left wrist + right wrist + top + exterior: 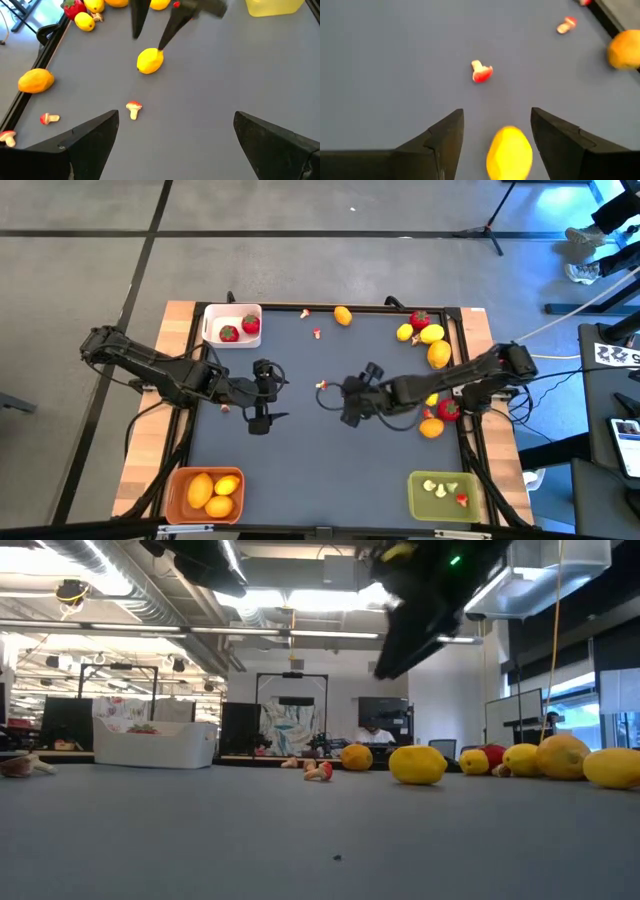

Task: Sort produce into baskets
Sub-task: Put the red mushroom into the yellow bin

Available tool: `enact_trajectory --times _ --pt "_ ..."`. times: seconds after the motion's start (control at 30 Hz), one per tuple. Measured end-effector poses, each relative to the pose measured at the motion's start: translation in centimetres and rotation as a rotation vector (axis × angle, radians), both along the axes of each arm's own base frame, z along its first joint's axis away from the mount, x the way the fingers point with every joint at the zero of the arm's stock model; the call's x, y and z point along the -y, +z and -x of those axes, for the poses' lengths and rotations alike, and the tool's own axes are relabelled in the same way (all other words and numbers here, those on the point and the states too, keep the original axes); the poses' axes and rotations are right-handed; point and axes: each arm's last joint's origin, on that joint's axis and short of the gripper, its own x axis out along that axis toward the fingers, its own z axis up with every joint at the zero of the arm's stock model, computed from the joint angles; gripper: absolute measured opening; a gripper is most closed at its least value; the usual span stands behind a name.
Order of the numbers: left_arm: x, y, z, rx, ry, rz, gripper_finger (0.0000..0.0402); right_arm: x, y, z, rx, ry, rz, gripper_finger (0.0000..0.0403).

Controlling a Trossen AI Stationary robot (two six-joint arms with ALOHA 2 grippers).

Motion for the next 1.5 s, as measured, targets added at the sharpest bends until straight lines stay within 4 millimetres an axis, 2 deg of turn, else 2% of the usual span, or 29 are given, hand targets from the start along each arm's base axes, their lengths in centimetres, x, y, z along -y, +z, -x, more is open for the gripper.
enact_trajectory --times 0.37,0.6,0.93,1.3,1.5 --pt "0.0 0.0 0.0 -0.004 -0.005 -0.007 0.0392 6.1 -4.5 -4.2 0.019 0.004 -0.147 0.023" --pt "0.0 0.0 0.0 -0.005 -0.007 -0.01 0.0392 8.5 -7.4 -5.6 0.039 -0.009 -0.224 0.023" --pt "-0.2 0.0 0.0 -0.005 0.0 -0.01 0.0392 8.5 -9.4 -6.1 0.02 0.003 -0.25 0.0222" --pt "-0.2 0.0 0.0 -0.004 0.0 -0.01 0.0392 8.7 -9.4 -6.1 0.015 -0.011 -0.184 0.0117" --pt "-0.2 0.0 0.0 -0.004 0.0 -0.01 0.0392 8.7 -9.4 -6.1 0.007 0.009 -0.169 0.0082"
